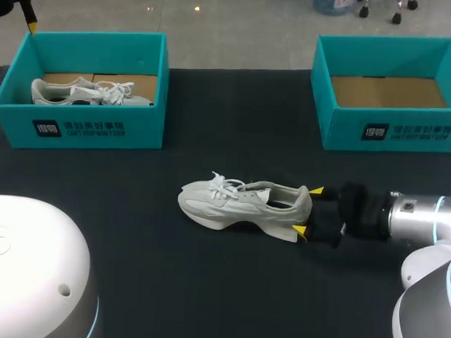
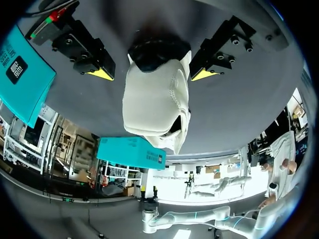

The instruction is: Take the shoe out of the shoebox, open the shoe tongue, remove and reinsert the insole, then place the shoe into the shoebox

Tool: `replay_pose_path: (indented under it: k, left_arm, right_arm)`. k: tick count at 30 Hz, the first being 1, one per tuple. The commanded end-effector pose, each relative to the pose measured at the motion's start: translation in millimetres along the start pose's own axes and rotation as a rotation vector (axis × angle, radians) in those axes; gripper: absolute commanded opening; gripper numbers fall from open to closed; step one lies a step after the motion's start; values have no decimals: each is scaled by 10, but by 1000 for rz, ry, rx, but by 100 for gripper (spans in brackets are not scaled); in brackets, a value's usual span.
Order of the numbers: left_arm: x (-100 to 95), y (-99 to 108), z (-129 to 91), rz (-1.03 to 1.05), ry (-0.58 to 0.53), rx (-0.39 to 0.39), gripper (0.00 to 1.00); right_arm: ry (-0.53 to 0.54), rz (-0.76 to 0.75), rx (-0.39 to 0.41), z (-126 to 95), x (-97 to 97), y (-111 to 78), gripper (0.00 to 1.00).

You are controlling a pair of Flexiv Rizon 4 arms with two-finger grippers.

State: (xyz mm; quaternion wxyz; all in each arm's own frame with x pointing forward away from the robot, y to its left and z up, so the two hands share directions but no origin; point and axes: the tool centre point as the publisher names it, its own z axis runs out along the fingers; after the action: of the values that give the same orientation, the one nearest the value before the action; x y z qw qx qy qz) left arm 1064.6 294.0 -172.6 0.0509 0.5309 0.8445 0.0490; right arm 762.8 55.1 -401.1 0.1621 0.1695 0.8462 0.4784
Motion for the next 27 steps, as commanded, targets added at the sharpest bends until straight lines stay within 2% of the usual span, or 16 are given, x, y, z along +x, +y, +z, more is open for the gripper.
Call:
replay_pose_path:
  k: [1,13,25,26,27]
  left_arm:
    - [0,-7,-2,0,2,-1,100]
    - [0,-7,-2,0,2,-1,100]
    - [0,-7,-2,0,2,-1,100]
    - [0,-7,-2,0,2,-1,100]
    - [0,-7,-2,0,2,-1,100]
  right_arm:
    - [41,5,20,83,-75,7,100]
    - [95,17,6,277,20,27,100]
    - [120,45,-3,400,79,-53,100]
    - [121,45,-5,402,79,-53,81]
    - [121,45,-6,403,79,-53,33]
